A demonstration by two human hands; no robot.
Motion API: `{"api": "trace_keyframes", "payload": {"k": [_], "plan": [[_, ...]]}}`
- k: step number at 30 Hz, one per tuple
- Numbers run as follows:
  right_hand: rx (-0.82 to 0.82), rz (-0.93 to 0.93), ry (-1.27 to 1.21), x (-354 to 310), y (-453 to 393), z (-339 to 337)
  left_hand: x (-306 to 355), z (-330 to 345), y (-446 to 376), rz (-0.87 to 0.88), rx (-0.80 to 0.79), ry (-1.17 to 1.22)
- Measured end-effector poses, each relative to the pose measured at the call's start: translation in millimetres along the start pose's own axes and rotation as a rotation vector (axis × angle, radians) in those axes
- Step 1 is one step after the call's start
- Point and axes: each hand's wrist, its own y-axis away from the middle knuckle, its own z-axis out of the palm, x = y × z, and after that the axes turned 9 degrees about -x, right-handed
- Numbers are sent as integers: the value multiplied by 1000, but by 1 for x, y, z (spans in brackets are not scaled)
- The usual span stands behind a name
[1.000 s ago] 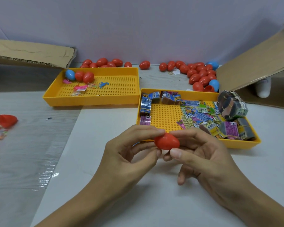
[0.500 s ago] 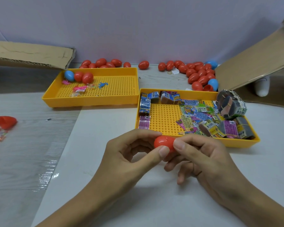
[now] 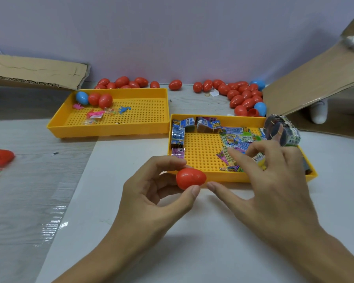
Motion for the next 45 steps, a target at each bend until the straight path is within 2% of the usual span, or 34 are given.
{"api": "trace_keyframes", "payload": {"k": [3,5,9,16,20,25,28,31,35,39,45], "plan": [[-147,157,56,4,-3,3,-1,0,0,-9,-20,-4],[-190,185,2,5,-2,5,-1,-1,0,-5,-34,-27],[-58,78,-189,3,-1,8,-1,-1,1,-10,-37,-65],[73,-17,-655,-1,2,-5,1,-1,1,-9,-43,-16],[-116,17,-1152,-14,12,-10,2,0,0,-3,-119,-21],[-324,124,-1296,-23,14,-8,6,1,2,-29,-223,-107],[-431,143,-1329,-22,14,-10,4,2,1,-2,-215,-192],[-421,187,-1322,-21,13,-12,-1,2,-1,31,-157,-184],[-293,213,-1211,-17,14,-9,-5,-1,-4,40,-106,-82],[-137,59,-920,-18,18,-10,-6,-1,-4,61,-101,-60],[-34,-42,-800,-19,15,-16,-2,-1,-4,66,-120,-35]]}}
